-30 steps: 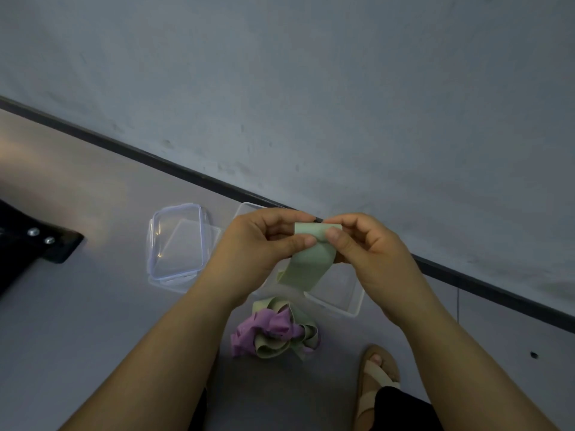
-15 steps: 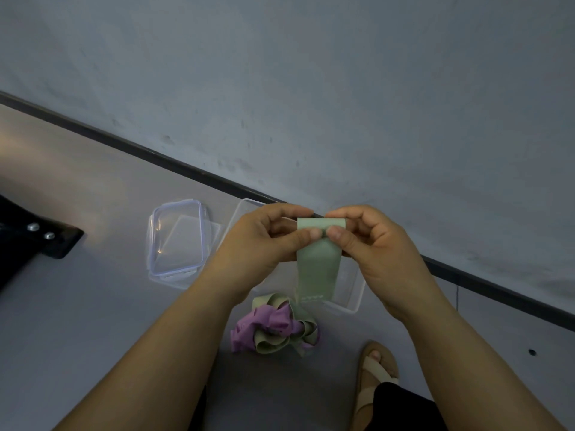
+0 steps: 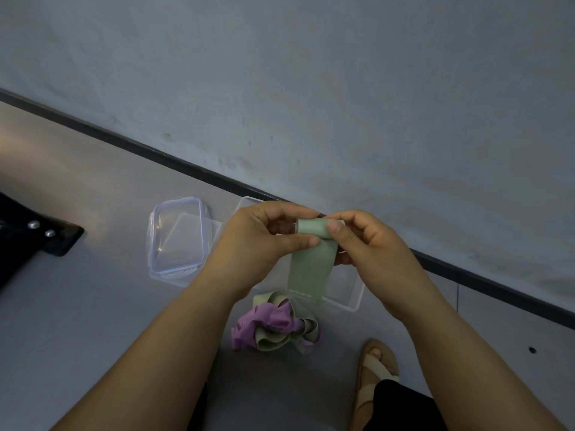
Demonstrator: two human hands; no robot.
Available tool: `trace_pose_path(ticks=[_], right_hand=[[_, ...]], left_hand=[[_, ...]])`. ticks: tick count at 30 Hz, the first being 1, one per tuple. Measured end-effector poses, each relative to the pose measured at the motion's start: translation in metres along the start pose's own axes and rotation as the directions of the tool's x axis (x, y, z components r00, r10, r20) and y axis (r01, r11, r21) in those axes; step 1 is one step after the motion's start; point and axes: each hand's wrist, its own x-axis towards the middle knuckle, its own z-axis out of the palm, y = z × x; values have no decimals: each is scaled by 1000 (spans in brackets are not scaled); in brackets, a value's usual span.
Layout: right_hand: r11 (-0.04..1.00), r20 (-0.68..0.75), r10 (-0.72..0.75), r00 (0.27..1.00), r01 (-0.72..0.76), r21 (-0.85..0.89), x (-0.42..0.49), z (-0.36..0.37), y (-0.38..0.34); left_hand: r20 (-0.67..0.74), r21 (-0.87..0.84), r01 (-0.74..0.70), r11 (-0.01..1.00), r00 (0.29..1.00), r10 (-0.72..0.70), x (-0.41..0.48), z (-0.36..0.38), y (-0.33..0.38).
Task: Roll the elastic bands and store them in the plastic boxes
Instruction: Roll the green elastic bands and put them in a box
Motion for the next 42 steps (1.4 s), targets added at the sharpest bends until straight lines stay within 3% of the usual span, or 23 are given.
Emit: trace_pose_path(ticks=[10, 15, 21, 29, 35, 42], right_hand=[[994, -42, -24, 999, 28, 101, 1, -1, 2], [994, -50, -93, 994, 95, 47, 1, -1, 4], [980, -59, -182, 981, 177, -90, -1, 1, 5], [999, -52, -30, 998, 28, -31, -1, 1, 0], [998, -39, -25, 999, 27, 62, 1, 0, 2], [994, -52, -64, 997, 68, 81, 0, -1, 1]], left_hand=[[18, 11, 57, 998, 998, -57, 0, 0, 1], [44, -36, 143, 989, 989, -141, -1, 0, 4], [12, -43, 126, 991, 992, -126, 1, -2, 2], [-8, -58, 88, 994, 996, -89, 1, -4, 1], [-6, -76, 92, 993, 996, -93, 1, -3, 0], [49, -109, 217, 970, 976, -213, 2, -4, 1]])
